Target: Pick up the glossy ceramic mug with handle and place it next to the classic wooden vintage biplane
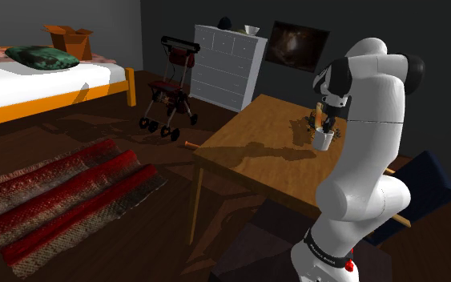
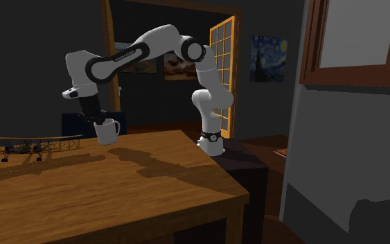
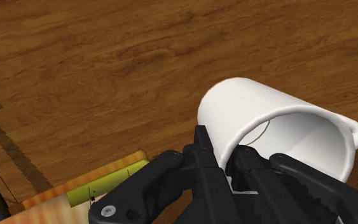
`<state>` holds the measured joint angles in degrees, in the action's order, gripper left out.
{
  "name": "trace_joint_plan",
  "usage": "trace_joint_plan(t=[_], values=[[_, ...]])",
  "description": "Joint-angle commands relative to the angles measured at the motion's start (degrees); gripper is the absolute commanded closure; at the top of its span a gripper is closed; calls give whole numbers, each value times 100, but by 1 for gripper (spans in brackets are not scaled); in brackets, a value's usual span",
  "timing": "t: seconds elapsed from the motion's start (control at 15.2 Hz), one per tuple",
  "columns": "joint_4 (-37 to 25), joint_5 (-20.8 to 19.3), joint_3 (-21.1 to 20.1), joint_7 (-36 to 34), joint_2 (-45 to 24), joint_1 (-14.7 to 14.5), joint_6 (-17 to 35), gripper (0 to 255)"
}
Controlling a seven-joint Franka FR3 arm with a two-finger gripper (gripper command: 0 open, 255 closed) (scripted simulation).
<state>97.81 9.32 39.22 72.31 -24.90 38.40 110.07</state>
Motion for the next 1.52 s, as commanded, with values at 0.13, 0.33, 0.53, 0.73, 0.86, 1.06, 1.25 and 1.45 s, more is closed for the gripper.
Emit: trace_joint_plan(t=[0.13, 0.33, 0.53, 0.73, 0.86, 1.06, 1.25, 1.45], values=[[116, 76, -42, 34, -116, 33, 217, 255], [115, 77, -43, 35, -117, 33, 217, 255], [115, 77, -43, 35, -117, 33, 217, 255], [114, 77, -43, 35, -117, 33, 216, 0], [114, 77, -43, 35, -117, 33, 216, 0], [-21, 40, -23, 10, -69, 23, 42, 0], [-452, -37, 17, -45, 23, 18, -459, 0], [-451, -37, 17, -45, 24, 18, -459, 0]])
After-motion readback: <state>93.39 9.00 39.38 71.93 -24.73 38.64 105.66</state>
